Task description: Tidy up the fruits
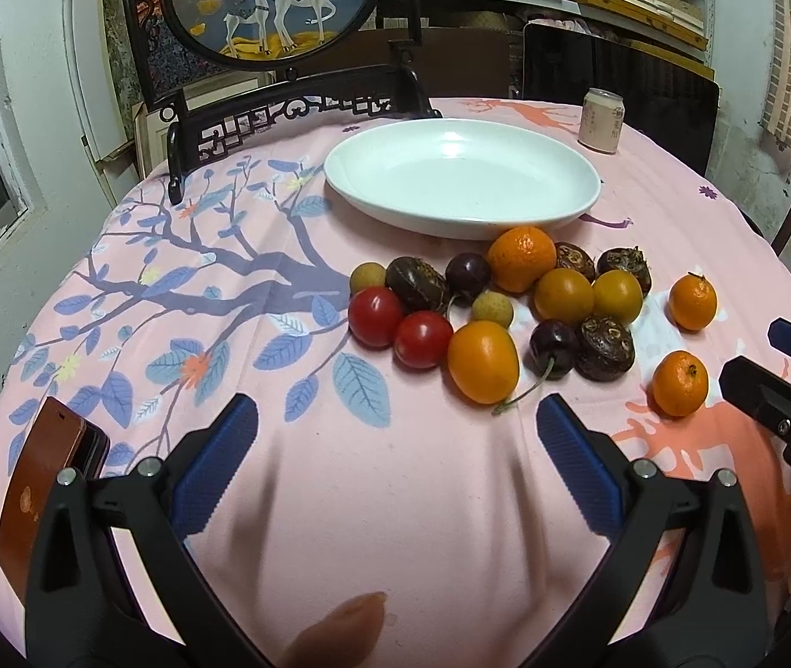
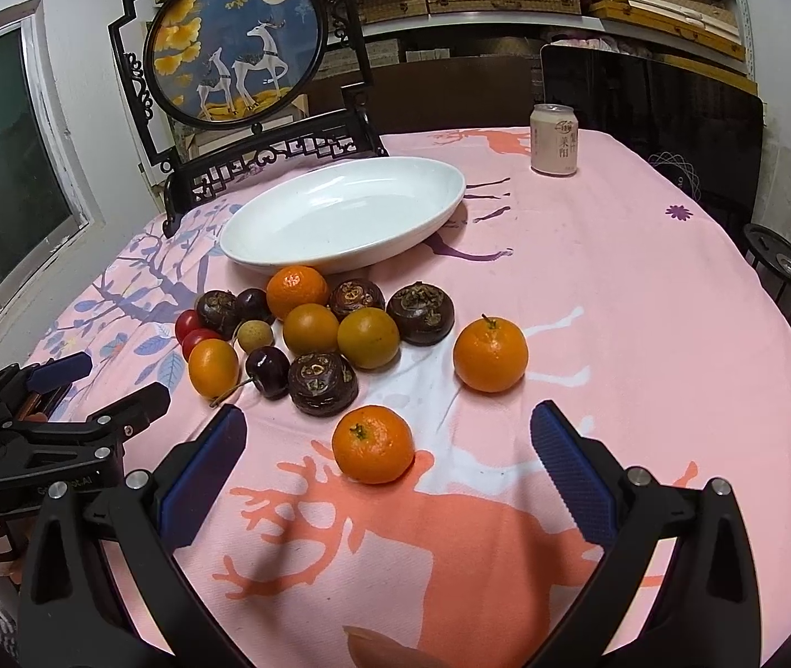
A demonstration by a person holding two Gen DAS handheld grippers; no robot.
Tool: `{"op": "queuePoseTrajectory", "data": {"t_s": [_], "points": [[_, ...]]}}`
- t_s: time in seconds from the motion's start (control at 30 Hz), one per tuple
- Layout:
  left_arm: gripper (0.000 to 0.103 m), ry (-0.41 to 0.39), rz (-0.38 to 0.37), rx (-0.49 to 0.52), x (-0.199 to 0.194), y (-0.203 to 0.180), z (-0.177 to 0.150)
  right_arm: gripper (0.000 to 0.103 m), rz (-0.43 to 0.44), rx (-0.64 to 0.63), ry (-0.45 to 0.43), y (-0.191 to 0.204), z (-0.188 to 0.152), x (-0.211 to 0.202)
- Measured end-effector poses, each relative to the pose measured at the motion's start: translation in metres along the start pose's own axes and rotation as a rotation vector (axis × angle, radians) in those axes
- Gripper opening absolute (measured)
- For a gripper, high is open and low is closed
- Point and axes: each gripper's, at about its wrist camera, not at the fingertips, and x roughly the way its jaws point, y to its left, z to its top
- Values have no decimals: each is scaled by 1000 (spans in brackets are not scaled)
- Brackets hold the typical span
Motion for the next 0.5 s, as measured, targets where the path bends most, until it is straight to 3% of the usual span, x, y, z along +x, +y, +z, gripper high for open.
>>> {"op": "queuePoseTrajectory", "data": {"t_s": [0.5], "points": [[101, 12, -7, -6, 1, 2, 1, 102, -15, 49, 6, -12, 4, 2]]}}
